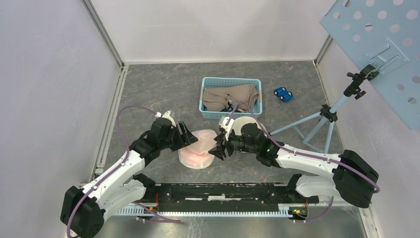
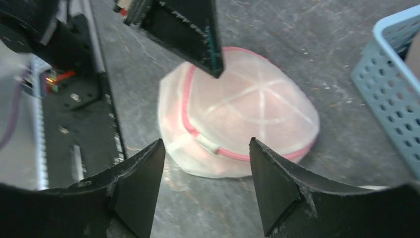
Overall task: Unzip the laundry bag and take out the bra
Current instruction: Adjust the laundry bag at the center of the board.
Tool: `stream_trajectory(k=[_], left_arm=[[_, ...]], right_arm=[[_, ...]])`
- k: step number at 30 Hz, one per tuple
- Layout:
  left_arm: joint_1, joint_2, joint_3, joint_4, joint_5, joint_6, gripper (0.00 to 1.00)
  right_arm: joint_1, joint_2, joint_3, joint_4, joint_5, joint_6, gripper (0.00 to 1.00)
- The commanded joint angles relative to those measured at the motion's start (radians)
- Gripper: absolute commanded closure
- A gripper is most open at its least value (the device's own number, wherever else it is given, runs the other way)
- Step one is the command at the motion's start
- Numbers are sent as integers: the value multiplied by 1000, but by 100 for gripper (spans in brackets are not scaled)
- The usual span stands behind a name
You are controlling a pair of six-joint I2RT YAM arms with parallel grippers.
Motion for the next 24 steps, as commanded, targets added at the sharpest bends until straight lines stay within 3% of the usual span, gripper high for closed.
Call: stream_trajectory(k=[1,5,11,17,24], left_arm=[[-1,-34,-34,-40,67,32,27],[-1,-37,-32,-45,78,31,27],[-1,-9,-33,-22,107,35,27],[-2,-13,-34,-18,106,10,26],[-1,-18,-28,-20,107,2,25]], right_arm=[[4,-7,59,-127,62,-343,30],[31,-20,20,-125,104,-550,30],[101,-103,-111,42,222,-722,29],[175,22,-43,-5,295,-867,27],[261,129,-46,74,472,-969,31]])
